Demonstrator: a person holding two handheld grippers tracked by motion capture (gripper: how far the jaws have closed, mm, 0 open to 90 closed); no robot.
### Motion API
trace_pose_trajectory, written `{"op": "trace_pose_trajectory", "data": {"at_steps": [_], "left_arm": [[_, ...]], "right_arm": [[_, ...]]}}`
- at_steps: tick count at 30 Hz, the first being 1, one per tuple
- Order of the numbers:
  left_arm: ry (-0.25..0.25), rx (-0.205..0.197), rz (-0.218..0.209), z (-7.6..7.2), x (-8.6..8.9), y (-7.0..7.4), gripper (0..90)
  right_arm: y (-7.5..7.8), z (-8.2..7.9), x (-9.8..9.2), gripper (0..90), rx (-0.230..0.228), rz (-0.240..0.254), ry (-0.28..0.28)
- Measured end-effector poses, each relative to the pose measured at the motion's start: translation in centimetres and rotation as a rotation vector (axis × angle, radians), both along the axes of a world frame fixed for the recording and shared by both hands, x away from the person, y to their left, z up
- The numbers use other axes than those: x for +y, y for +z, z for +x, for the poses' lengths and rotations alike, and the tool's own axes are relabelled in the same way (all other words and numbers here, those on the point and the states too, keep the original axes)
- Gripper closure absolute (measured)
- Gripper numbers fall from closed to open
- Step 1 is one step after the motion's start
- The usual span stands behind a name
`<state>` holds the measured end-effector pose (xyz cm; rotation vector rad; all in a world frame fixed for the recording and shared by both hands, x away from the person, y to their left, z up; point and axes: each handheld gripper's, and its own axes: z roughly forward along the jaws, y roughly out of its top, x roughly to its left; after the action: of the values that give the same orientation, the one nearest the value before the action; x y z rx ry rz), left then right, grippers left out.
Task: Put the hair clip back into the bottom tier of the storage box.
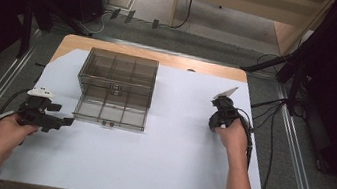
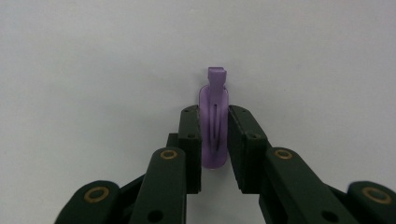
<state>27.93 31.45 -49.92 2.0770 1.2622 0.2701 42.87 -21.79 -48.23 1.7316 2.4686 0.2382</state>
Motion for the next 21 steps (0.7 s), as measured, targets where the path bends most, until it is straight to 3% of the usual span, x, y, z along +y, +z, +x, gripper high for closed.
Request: {"op": "trace_pose_trajectory", "data": {"at_steps": [6,21], "left_arm": [[-0.003,0.002,-0.001,0.0,0.1,0.0,23.3],[0.001,-0.002,-0.003,0.0,0.0,0.0,23.3]], "right_arm": [[0.5,-0.1,0.2,77.1,-0.012,-0.022,0.012],[1.4,-0.8,1.0,77.2,0.0,0.02,0.054]]}}
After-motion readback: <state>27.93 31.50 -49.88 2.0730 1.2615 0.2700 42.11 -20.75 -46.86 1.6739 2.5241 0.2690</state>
